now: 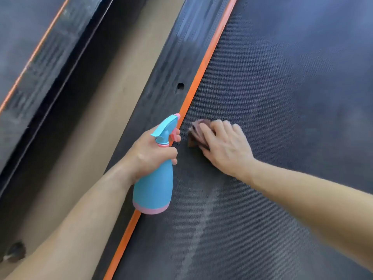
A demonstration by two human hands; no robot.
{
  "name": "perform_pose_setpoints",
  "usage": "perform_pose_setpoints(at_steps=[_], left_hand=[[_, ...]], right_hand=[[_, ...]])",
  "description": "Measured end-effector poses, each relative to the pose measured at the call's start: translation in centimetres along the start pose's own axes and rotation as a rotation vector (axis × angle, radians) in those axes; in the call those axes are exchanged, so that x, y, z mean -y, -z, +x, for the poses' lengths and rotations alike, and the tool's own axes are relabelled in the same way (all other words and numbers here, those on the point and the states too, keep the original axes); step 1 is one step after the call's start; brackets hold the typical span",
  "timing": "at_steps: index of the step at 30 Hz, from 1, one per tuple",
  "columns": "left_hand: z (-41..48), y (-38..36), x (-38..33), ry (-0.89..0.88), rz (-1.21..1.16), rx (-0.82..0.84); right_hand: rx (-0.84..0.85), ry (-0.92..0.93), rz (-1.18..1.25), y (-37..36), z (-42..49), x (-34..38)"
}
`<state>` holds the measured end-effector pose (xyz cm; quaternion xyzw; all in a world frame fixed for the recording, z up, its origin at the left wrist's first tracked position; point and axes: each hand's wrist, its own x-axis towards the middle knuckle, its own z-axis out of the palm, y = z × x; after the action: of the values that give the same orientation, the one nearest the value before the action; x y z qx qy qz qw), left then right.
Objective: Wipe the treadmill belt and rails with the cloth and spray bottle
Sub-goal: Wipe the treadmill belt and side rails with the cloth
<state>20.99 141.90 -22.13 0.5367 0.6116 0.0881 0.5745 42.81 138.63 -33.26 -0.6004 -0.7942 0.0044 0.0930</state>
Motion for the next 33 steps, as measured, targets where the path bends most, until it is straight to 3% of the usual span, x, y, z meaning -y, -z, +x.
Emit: perform_pose_setpoints(at_steps=[4, 5, 7, 11, 14, 17, 20, 23, 25, 29, 33], left_hand=[[0.0, 0.2, 0.3, 0.011, -0.017, -0.003], [0.0, 0.4, 0.3, 0.017, -0.008, -0.009], [0.0, 0.7, 0.1, 0.025, 0.009, -0.026], [-0.3, 1.5, 0.4, 0.037, -0.05, -0.034], [-0.7, 2.1, 0.6, 0.054, -0.082, -0.032], [-0.4, 2.1, 0.7, 0.072, -0.116, -0.038], [0.1, 1.7, 0.2, 0.054, -0.091, -0.017], [0.3, 1.4, -0.3, 0.068, -0.04, -0.004], [0.6, 1.3, -0.6, 0.075, -0.046, -0.009], [0.5, 0.9, -0.6, 0.068, -0.034, 0.015], [-0.3, 0.9, -0.2, 0.051, -0.038, 0.021]], right_hand=[[0.168, 0.502, 0.081, 0.2, -6.5, 6.1], [0.198, 0.555, 0.094, 0.2, -6.3, 5.7], [0.187, 0.459, 0.083, -0.1, -3.3, 3.0], [0.029, -0.062, 0.018, 0.6, 6.6, -5.6], [0.004, -0.226, 0.01, 0.3, 8.8, -6.7], [0.0, -0.168, -0.018, -0.3, 4.8, -1.4], [0.093, 0.134, 0.076, -0.2, -2.1, 4.2], [0.17, 0.415, 0.128, 0.3, -4.4, 4.6], [0.146, 0.345, 0.075, 0.0, -1.8, 1.9], [0.029, -0.087, -0.006, 0.6, 5.0, -5.1], [0.035, -0.151, -0.033, 0.6, 3.4, -2.4]])
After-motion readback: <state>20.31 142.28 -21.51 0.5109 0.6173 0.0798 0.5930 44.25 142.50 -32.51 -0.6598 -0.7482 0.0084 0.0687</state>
